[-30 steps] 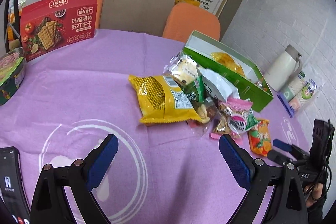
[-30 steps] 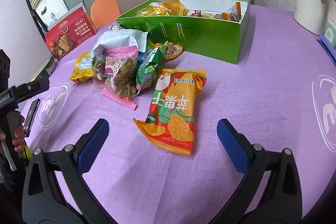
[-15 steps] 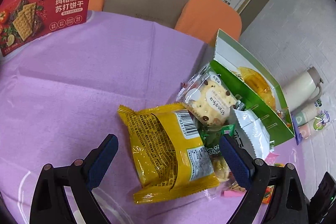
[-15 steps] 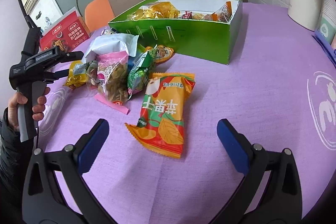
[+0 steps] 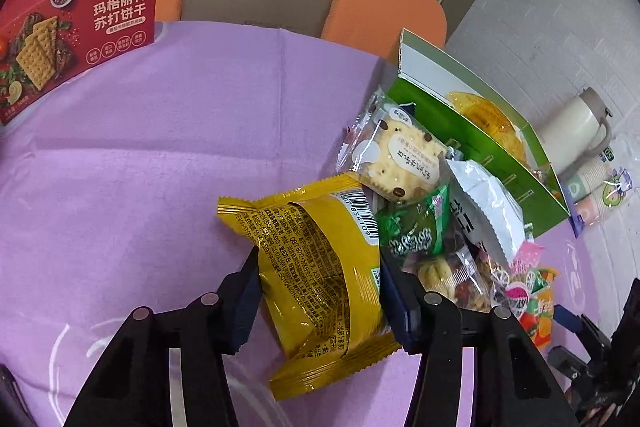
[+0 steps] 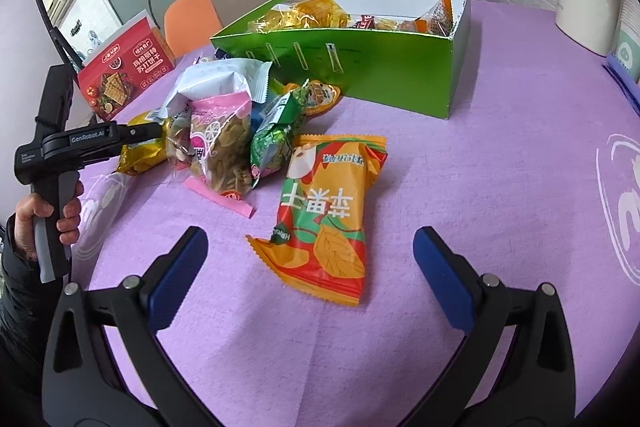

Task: Organize snacks
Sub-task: 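Grasp the yellow chip bag with the left tool while the right tool grasps the orange-red bag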

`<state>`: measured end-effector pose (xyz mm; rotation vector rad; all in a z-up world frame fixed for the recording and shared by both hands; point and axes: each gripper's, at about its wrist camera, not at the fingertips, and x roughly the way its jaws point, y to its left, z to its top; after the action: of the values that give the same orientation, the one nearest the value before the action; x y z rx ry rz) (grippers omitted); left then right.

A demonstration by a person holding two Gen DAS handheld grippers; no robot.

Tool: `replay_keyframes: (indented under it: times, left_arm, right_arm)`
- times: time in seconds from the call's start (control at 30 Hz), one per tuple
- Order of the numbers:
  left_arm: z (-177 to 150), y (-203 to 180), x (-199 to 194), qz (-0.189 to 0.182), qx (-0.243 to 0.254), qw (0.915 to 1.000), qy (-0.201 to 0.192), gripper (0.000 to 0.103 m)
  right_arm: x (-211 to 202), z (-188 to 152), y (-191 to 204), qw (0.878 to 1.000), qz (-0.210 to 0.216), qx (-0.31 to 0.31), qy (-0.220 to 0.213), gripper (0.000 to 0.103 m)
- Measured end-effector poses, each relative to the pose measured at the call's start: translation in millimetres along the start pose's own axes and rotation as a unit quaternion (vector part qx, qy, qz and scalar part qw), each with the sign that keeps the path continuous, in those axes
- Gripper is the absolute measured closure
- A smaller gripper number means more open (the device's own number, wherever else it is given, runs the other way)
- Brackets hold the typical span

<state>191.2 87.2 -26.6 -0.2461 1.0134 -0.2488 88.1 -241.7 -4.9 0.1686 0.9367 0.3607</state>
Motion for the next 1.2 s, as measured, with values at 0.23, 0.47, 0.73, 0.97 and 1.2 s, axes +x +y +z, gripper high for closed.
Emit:
replay_keyframes:
  times: [0.23,0.47,0.73,0.97,1.2]
  left_arm:
    - [-40.5,4.4,-37.6,-0.006,0.024,0.9995,0.016,0.045]
    - [-52.4,1.2,-56.4,0.006,0.036,0.9993,0.006,0.027]
    - [-51.9,-7.7,-36.7,0.005,0.040,0.9988,0.028,0.026]
    - [-51.6,-9.3,-35.3,0.006,0.041,0.9988,0.027,0.026]
    - [-51.5,-8.3,-33.7,0.005,0.035,0.9991,0.025,0.026]
  right_arm:
    - [6.4,2.8,1.8,1.000,-0.011,0.002,-0.001,0.001]
    - [16.0,9.2,6.1,0.999,-0.033,0.003,-0.005,0.001]
    - [15.0,8.4,4.3,0.999,-0.053,-0.003,-0.012,0.003]
    - [14.5,7.9,3.7,0.999,-0.051,-0.005,-0.013,0.004]
    - [15.7,7.3,4.6,0.999,-0.049,-0.008,-0.009,0.006]
